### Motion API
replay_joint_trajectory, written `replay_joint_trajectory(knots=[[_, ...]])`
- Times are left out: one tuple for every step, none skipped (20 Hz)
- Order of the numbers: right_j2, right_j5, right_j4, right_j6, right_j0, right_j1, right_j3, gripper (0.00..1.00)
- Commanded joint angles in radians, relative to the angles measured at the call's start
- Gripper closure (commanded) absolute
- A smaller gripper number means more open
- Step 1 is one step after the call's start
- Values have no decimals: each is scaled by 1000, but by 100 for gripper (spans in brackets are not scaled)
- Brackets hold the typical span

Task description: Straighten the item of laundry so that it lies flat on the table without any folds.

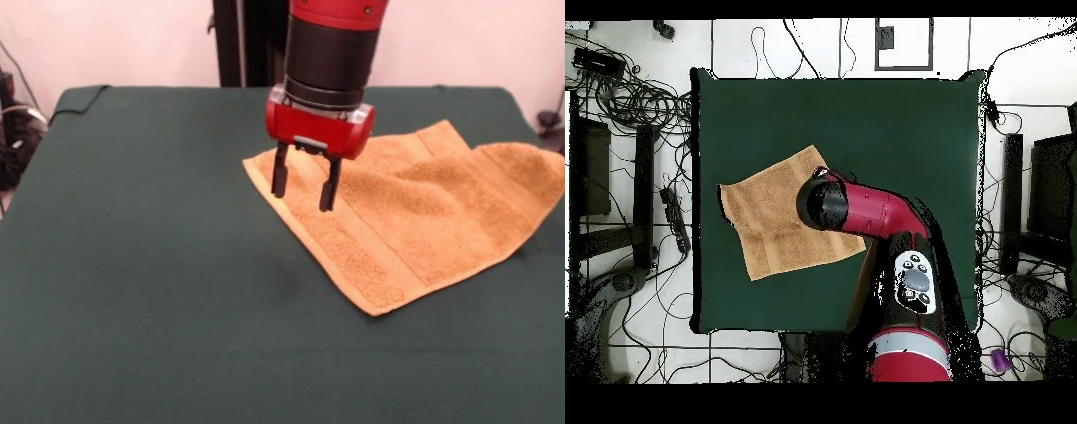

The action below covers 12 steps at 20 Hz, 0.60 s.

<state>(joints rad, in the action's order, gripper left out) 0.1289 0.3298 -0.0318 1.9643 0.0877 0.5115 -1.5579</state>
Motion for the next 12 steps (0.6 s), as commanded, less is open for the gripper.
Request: replay_joint_trajectory(knots=[[-111, 182, 69, -90, 64, 31, -2, 0], [-112, 192, 64, -74, 54, 26, 5, 0], [-113, 201, 58, -58, 43, 20, 12, 0], [-112, 205, 59, -44, 34, 17, 20, 0], [-109, 216, 54, -21, 17, 12, 31, 0], [-108, 220, 55, -9, 8, 10, 39, 0], [-106, 233, 50, 8, -5, 7, 51, 0], [-106, 239, 49, 16, -12, 5, 58, 0], [-106, 249, 45, 27, -22, -1, 73, 0], [-105, 254, 43, 35, -30, -9, 88, 0], [-103, 259, 41, 42, -37, -17, 103, 0], [-101, 263, 39, 50, -44, -26, 117, 0]])
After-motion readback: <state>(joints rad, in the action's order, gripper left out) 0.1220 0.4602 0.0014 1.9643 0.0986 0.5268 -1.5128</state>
